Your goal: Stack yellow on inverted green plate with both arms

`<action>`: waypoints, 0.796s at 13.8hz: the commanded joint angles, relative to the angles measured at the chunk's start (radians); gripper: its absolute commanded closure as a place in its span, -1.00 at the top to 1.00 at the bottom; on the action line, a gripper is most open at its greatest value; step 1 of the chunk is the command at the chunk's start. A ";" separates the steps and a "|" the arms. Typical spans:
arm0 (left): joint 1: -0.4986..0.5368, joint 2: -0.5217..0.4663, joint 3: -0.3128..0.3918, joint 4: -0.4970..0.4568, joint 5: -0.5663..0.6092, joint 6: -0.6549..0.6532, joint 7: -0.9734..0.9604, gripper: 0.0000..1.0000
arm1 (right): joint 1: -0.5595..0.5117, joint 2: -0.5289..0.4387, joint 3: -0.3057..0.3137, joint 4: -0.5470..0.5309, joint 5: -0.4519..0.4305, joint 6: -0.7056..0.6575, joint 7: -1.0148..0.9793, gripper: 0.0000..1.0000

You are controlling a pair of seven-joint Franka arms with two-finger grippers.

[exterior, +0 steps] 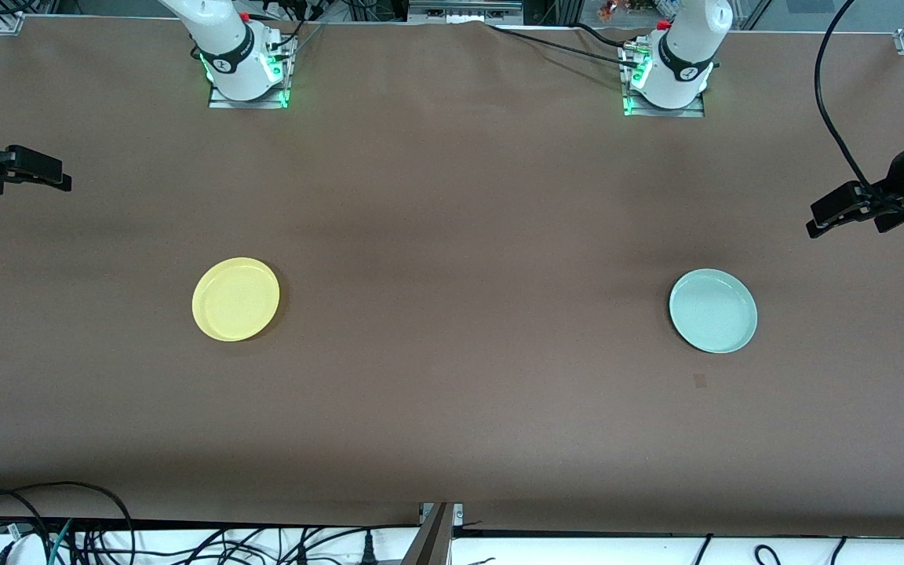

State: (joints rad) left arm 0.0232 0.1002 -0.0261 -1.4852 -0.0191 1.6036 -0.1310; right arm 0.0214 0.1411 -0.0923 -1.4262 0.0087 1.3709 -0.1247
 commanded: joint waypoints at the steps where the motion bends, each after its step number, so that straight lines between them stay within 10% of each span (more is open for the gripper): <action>1: -0.002 0.012 0.005 0.025 -0.025 -0.005 0.013 1.00 | -0.008 0.011 0.002 0.023 0.004 -0.007 -0.012 1.00; 11: -0.003 0.013 0.003 0.022 -0.027 -0.017 0.001 1.00 | -0.008 0.011 0.002 0.024 0.004 -0.007 -0.012 1.00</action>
State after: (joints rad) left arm 0.0231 0.1005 -0.0263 -1.4852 -0.0192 1.6027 -0.1316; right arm 0.0214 0.1415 -0.0923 -1.4261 0.0087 1.3708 -0.1247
